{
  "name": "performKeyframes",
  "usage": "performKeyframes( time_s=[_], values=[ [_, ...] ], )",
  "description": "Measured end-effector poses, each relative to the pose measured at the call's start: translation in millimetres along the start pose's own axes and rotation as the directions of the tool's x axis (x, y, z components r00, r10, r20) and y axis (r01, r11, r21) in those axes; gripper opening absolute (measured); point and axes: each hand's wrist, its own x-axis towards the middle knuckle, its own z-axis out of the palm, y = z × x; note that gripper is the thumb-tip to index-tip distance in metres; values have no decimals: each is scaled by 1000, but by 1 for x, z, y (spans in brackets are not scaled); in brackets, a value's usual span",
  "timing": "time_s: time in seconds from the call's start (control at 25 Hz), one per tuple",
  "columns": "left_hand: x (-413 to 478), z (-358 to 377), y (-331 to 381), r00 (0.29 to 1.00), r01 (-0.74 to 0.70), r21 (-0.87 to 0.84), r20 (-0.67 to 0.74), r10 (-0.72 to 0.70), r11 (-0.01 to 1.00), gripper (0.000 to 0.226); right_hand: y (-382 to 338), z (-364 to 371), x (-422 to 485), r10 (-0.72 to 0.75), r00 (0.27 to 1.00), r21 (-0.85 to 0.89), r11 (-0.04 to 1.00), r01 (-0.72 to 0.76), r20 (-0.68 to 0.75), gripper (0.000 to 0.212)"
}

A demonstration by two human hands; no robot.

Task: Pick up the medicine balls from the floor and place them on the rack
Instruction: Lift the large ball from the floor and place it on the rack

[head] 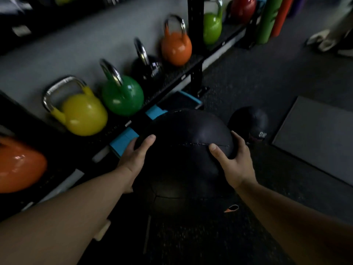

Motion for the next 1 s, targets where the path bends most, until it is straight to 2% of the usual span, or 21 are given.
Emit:
performKeyframes(
  time_s=[0.16,0.28,0.44,0.56,0.76,0.88,1.0],
  values=[
    [-37,-52,140,983,-167,-61,-83,161,984,91,-148,-23,7,-135,991,39,990,135,-21,122],
    [-81,-96,245,951,-290,-33,-125,284,956,68,-258,-43,0,-259,964,73,962,263,-56,117],
    [-146,-150,367,891,-425,-25,-188,413,905,63,-391,-72,-19,-392,916,127,907,401,-89,112],
    [-198,-194,444,850,-476,26,-243,468,879,86,-479,-91,-33,-463,880,192,859,475,-108,112],
    [-289,-253,559,785,-567,15,-292,546,824,96,-613,-122,-62,-579,804,285,754,592,-135,120],
    [-337,-283,611,729,-630,27,-323,604,776,108,-686,-141,-84,-644,755,337,689,642,-124,112],
    [-368,-308,643,659,-694,42,-366,657,719,108,-738,-151,-101,-716,688,335,623,707,-120,112]
  ],
)
